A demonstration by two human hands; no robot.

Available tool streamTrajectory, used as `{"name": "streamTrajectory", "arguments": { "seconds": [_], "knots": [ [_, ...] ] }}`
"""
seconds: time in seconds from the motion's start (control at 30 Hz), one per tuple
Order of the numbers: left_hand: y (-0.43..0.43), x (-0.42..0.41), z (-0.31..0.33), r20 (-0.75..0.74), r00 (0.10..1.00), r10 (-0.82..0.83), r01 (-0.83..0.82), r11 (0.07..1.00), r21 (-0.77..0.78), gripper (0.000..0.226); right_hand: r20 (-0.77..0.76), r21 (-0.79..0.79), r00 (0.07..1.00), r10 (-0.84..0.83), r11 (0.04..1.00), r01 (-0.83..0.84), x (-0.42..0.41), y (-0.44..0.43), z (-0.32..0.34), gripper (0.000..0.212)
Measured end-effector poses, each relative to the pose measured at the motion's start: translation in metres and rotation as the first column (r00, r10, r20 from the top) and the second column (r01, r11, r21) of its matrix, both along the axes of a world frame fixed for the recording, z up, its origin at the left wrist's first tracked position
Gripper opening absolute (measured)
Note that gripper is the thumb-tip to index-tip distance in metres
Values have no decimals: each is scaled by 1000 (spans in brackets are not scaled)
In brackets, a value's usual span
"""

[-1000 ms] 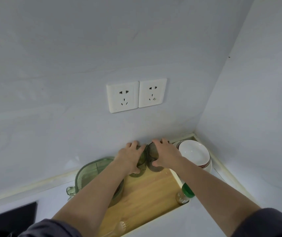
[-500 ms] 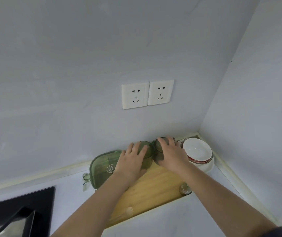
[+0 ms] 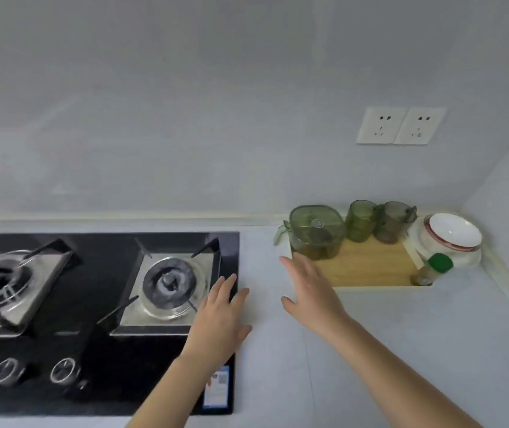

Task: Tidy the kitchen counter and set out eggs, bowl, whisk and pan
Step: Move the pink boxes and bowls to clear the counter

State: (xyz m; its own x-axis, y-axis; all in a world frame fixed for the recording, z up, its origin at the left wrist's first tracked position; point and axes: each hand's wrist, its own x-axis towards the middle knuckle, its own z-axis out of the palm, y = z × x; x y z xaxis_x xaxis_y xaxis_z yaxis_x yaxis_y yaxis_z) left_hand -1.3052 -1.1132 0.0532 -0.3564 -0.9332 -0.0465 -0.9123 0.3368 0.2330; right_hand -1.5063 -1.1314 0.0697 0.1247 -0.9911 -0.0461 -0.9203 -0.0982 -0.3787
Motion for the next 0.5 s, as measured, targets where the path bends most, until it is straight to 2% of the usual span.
{"name": "streamTrajectory", "arguments": {
  "seconds": [0.07,0.4,0.5],
  "knots": [
    [36,44,-1,-8,998,60,-60,998,13,67,13,34,998,64,997,-64,48,25,-4,72],
    [209,280,8,2,952,306,-306,952,-13,64,75,12,945,319,947,-321,301,143,0,75],
    [235,327,11,14,931,365,-365,931,-21,63,74,32,929,364,930,-367,351,158,5,73]
  ]
}}
